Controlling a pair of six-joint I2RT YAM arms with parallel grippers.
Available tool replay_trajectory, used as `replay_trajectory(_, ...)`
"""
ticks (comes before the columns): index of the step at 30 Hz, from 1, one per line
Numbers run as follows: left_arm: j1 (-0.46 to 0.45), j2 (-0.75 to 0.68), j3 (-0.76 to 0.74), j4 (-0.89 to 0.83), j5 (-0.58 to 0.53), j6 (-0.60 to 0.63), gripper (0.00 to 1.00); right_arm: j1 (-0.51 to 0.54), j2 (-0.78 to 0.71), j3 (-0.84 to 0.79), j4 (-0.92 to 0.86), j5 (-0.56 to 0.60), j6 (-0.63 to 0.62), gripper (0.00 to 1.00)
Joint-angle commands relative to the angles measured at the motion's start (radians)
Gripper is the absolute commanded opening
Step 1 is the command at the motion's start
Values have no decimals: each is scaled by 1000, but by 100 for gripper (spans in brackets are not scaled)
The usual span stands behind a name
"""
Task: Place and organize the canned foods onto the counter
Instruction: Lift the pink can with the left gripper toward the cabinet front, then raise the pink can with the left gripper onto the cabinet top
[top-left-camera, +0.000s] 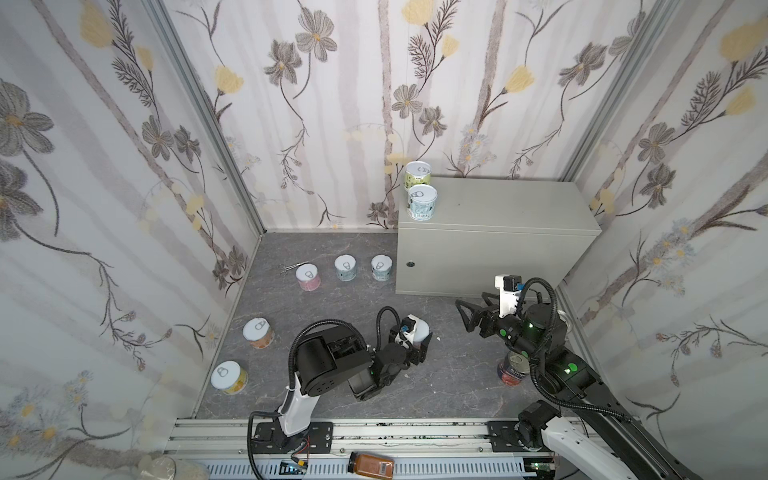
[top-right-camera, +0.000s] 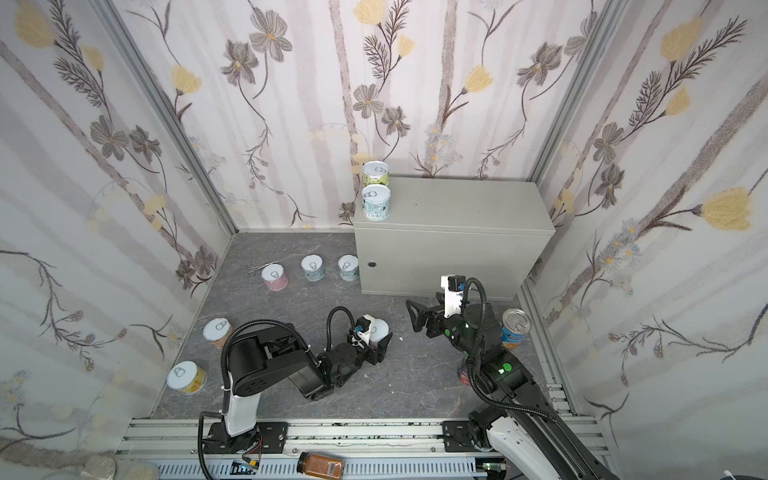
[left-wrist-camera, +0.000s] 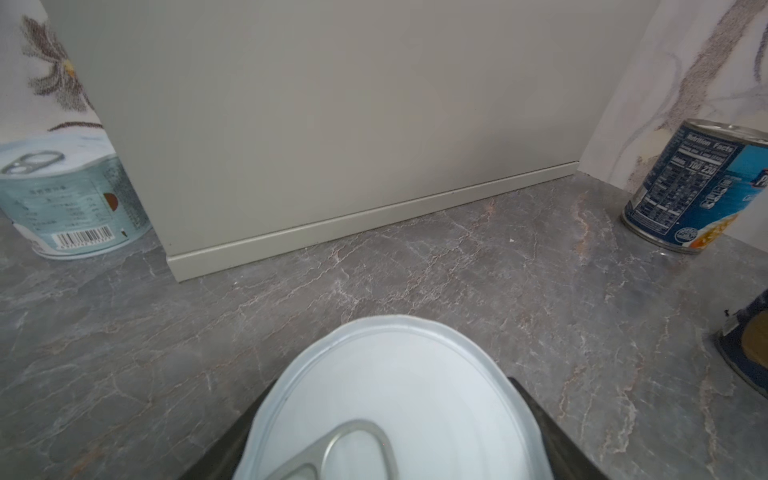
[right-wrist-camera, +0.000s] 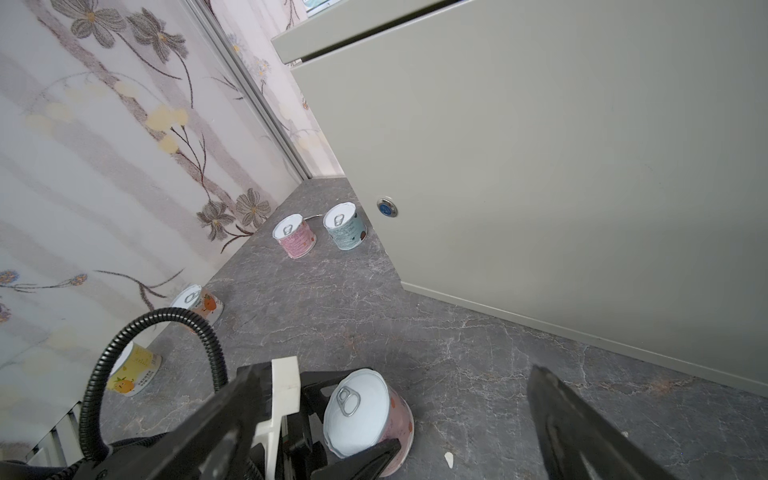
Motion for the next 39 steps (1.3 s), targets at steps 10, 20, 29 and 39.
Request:
replay_trajectory(10,-43,-302,200,-594,-75,-11,71,-8,-128,-5,-106,45,7,100)
replay_trajectory(20,-57,-550,392,-1088,-122,-101,70,-35,-183,-44,-175,112,47,100)
replay_trajectory(29,-70,-614,607,-1341,-85,-104,70,-41,-200,-59,-174,131,61,100)
replay_trajectory(39,-73,-547,883,-1431,-80,-29,70,-42,-179,-65,-172,137,58,100)
